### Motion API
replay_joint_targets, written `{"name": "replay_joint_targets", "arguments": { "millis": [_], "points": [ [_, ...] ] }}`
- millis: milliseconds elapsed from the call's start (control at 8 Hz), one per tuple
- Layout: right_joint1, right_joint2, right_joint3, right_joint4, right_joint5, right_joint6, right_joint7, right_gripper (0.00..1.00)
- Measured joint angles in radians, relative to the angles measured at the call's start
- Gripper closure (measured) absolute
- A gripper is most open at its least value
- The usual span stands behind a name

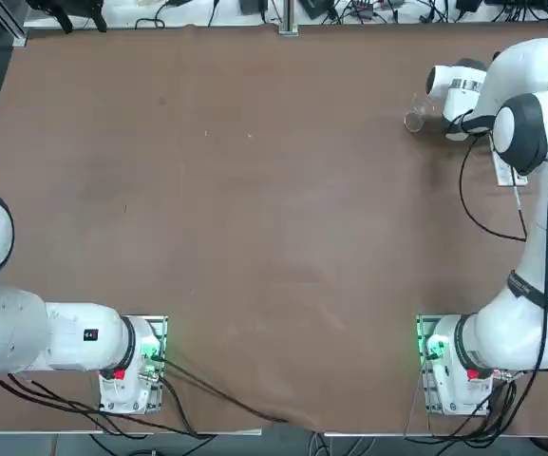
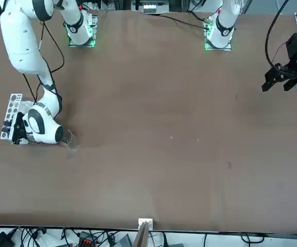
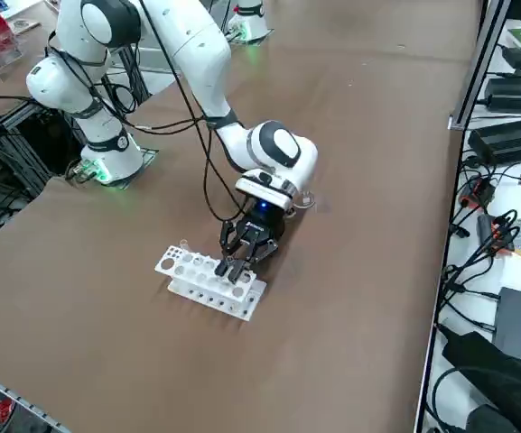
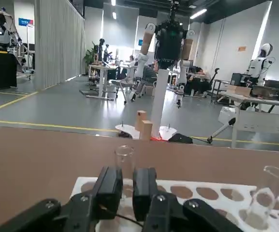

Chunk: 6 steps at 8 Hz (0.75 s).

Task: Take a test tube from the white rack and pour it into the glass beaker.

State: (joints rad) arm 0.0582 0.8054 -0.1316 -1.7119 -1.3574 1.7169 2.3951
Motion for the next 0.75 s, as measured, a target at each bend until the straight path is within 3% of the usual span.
{"name": "replay_joint_targets", "arguments": {
  "millis": [750],
  "points": [
    [0.003,-0.001,0.000,0.020,0.000,-0.058,-0.006,0.81]
  ]
}}
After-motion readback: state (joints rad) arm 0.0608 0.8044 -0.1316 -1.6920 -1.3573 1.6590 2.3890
